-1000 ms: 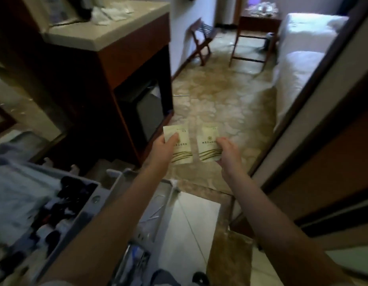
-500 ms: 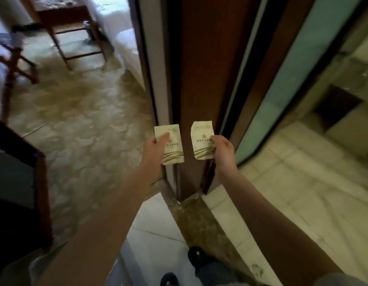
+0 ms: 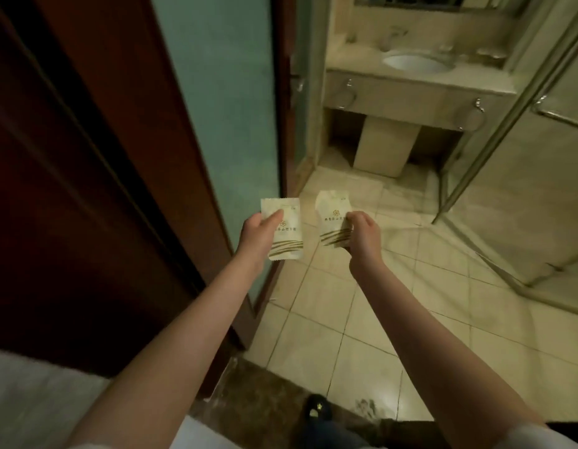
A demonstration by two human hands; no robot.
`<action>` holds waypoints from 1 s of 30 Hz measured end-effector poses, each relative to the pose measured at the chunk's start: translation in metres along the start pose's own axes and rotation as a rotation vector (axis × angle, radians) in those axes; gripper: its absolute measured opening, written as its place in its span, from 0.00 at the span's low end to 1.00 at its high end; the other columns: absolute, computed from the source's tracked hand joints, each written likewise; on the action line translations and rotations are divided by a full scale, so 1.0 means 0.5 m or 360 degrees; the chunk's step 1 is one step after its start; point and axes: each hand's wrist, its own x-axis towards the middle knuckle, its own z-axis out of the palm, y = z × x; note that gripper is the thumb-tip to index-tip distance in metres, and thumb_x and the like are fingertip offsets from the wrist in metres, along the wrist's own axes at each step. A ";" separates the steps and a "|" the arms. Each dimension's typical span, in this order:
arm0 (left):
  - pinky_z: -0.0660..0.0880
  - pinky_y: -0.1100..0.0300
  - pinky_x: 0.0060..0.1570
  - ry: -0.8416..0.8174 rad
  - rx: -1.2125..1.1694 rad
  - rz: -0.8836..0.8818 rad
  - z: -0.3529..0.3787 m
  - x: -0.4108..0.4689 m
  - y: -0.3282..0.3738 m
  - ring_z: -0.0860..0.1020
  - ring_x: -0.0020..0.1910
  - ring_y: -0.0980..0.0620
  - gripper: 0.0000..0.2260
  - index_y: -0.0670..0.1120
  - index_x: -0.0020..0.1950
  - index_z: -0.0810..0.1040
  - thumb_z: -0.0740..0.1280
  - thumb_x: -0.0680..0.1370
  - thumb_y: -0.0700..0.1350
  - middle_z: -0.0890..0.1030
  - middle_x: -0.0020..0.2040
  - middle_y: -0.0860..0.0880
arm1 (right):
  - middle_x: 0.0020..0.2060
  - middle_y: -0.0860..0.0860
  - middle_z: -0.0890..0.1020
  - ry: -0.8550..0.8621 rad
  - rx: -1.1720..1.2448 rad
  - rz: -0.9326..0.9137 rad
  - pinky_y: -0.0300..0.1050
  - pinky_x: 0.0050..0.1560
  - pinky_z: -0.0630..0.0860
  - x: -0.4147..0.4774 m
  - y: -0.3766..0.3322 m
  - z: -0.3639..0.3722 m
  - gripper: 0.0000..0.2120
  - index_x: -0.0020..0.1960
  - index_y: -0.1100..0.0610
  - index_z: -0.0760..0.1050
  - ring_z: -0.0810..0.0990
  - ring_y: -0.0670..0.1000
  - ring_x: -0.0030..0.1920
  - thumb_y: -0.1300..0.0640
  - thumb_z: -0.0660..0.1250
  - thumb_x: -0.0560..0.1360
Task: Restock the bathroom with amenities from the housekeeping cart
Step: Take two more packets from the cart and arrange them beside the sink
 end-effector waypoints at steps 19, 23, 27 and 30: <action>0.78 0.55 0.44 -0.0463 0.0101 -0.0051 0.598 0.644 0.171 0.80 0.42 0.50 0.08 0.46 0.56 0.73 0.60 0.80 0.48 0.80 0.45 0.48 | 0.37 0.50 0.77 0.0311 0.0078 0.0005 0.38 0.35 0.73 0.719 -0.236 -0.154 0.09 0.43 0.54 0.71 0.76 0.46 0.36 0.54 0.58 0.80; 0.78 0.54 0.45 -0.0559 0.0121 -0.0051 0.731 0.826 0.221 0.80 0.41 0.50 0.07 0.47 0.50 0.73 0.59 0.80 0.49 0.80 0.44 0.48 | 0.40 0.51 0.79 0.0447 0.0023 -0.0029 0.38 0.34 0.74 0.903 -0.318 -0.157 0.08 0.47 0.55 0.72 0.77 0.47 0.37 0.53 0.58 0.81; 0.78 0.58 0.37 -0.0646 0.0181 -0.0047 0.859 0.962 0.265 0.80 0.41 0.51 0.11 0.45 0.56 0.73 0.58 0.81 0.50 0.80 0.44 0.48 | 0.40 0.52 0.79 0.0552 -0.0005 -0.0041 0.38 0.33 0.74 1.053 -0.390 -0.180 0.09 0.53 0.58 0.72 0.78 0.47 0.37 0.53 0.58 0.80; 0.78 0.55 0.41 -0.0714 0.0279 0.0010 0.954 1.053 0.288 0.81 0.44 0.48 0.11 0.44 0.52 0.73 0.59 0.80 0.51 0.81 0.47 0.45 | 0.39 0.51 0.79 0.0627 0.0015 -0.0049 0.38 0.32 0.75 1.164 -0.431 -0.207 0.07 0.49 0.56 0.72 0.78 0.47 0.37 0.53 0.59 0.80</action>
